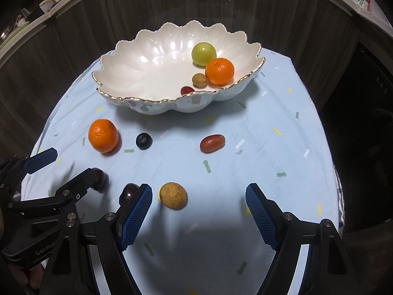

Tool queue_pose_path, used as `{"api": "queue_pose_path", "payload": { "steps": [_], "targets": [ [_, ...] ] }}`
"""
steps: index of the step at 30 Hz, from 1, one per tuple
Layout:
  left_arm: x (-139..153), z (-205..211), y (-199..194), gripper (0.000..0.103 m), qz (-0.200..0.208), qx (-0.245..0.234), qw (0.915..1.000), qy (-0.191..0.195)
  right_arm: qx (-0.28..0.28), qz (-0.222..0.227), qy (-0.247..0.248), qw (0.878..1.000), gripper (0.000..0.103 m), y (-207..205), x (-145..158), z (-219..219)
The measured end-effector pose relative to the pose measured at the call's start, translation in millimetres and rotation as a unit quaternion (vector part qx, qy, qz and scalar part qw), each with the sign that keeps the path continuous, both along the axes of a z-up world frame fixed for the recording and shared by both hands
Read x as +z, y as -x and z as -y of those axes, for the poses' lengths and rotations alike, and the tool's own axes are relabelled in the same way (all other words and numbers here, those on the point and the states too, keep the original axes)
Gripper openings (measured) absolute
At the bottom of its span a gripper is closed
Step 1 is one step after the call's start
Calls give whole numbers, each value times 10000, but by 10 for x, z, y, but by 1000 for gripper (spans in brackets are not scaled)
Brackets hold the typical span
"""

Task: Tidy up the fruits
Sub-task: 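Lower the left gripper onto a dark red cherry while the right gripper approaches a brown fruit, then close the left gripper on the cherry while the right gripper grasps the brown fruit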

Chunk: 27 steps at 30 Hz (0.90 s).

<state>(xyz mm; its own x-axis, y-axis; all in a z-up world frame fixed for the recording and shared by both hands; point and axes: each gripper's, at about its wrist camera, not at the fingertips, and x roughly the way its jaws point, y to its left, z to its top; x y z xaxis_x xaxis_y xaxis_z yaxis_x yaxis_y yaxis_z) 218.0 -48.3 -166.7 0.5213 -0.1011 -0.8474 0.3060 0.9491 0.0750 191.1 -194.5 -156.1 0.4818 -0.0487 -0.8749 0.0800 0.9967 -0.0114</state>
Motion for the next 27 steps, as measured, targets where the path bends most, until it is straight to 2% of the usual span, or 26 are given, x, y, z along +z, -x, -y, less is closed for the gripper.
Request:
{"api": "queue_pose_path", "payload": {
  "steps": [3, 9, 17, 21, 22, 27],
  "targets": [
    [-55, 10, 1, 73, -68, -24, 10000, 1, 34, -51, -23, 10000, 76, -10, -46, -11],
    [-116, 36, 0, 73, -106, -66, 9999, 45, 57, -148, -90, 9998, 73, -32, -127, -18],
    [-182, 75, -11, 67, -195, -150, 9996, 149, 76, -255, -236, 9994, 61, -79, -204, -30],
    [-209, 101, -2, 59, -240, -210, 9993, 178, 151, -292, -351, 9988, 53, -103, -230, -67],
    [-215, 109, 0, 57, -248, -229, 9993, 182, 168, -292, -352, 9988, 48, -111, -232, -79],
    [-244, 136, 12, 38, -334, -304, 9986, 268, 334, -310, -502, 9977, 31, -111, -231, -151]
  ]
}}
